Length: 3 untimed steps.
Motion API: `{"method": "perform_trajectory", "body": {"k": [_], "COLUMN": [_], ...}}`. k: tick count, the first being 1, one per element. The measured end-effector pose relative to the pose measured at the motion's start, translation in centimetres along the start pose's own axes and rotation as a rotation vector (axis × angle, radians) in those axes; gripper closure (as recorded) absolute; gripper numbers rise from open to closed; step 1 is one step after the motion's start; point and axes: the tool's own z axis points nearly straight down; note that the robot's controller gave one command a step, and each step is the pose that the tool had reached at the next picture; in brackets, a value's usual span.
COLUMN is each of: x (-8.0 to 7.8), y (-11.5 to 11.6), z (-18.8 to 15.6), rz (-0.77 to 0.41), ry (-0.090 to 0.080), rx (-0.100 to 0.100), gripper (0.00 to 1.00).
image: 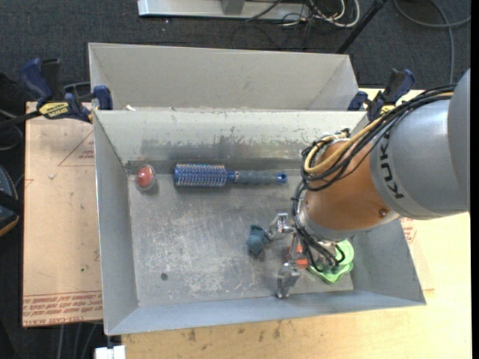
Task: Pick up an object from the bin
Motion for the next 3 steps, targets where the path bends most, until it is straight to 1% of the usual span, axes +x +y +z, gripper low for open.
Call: {"method": "perform_trajectory", "body": {"k": [1,2,3], "x": [-0.5,-0.7,0.9], "y": [-5.7,-5.6,-6.9], "z": [-0.6,-0.8,-19.5], "rz": [-0.339,-0.340,-0.520], "ry": [0.002,-0.001,0.000], "rx": [0.001,0.001,0.004], "gripper": [0.00,1.00,1.00]}}
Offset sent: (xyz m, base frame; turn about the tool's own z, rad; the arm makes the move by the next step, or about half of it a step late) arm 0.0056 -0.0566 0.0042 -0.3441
